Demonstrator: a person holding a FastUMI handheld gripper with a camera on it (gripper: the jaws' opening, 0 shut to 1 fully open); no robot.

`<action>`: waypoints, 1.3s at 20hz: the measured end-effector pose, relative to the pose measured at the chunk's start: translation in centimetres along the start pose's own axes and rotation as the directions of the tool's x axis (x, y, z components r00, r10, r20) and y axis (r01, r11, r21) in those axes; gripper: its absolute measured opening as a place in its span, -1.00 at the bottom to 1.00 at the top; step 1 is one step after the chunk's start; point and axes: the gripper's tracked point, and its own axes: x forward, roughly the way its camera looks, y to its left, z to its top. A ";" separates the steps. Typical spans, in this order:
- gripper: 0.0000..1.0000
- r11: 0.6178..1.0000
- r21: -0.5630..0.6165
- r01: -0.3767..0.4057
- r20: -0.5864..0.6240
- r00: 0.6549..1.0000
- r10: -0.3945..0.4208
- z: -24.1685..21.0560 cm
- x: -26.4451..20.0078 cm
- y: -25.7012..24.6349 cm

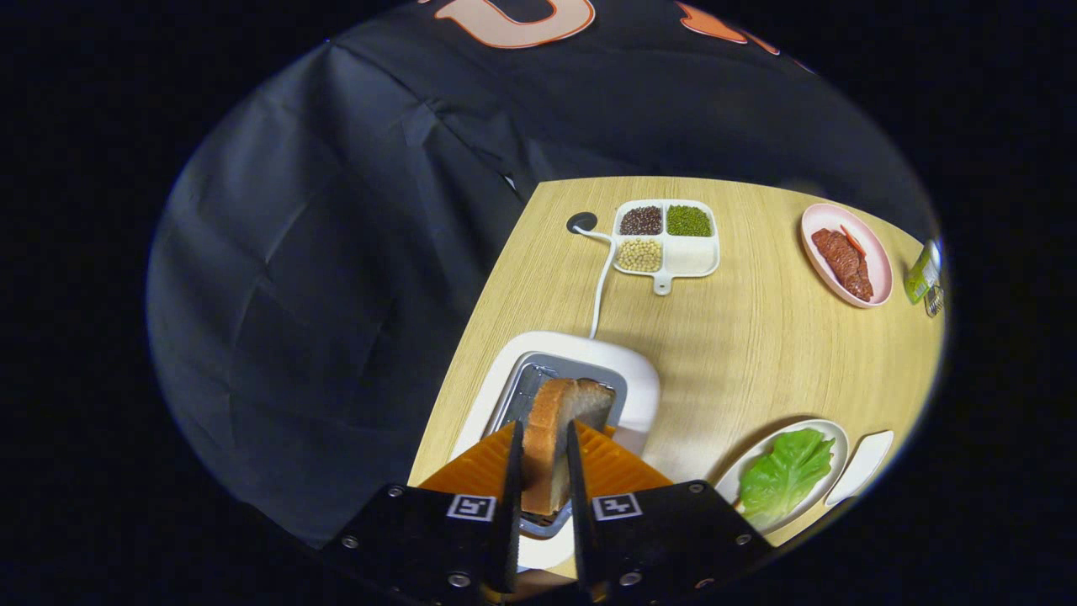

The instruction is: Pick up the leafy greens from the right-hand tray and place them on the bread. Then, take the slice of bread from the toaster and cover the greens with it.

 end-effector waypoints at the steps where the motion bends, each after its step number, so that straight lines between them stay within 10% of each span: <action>1: -0.55 1.000 -0.003 0.000 0.014 1.000 0.000 0.1 -0.3 -0.2; 26: -0.78 0.970 0.003 -0.242 0.310 0.923 0.229 -1.0 -14.3 -2.8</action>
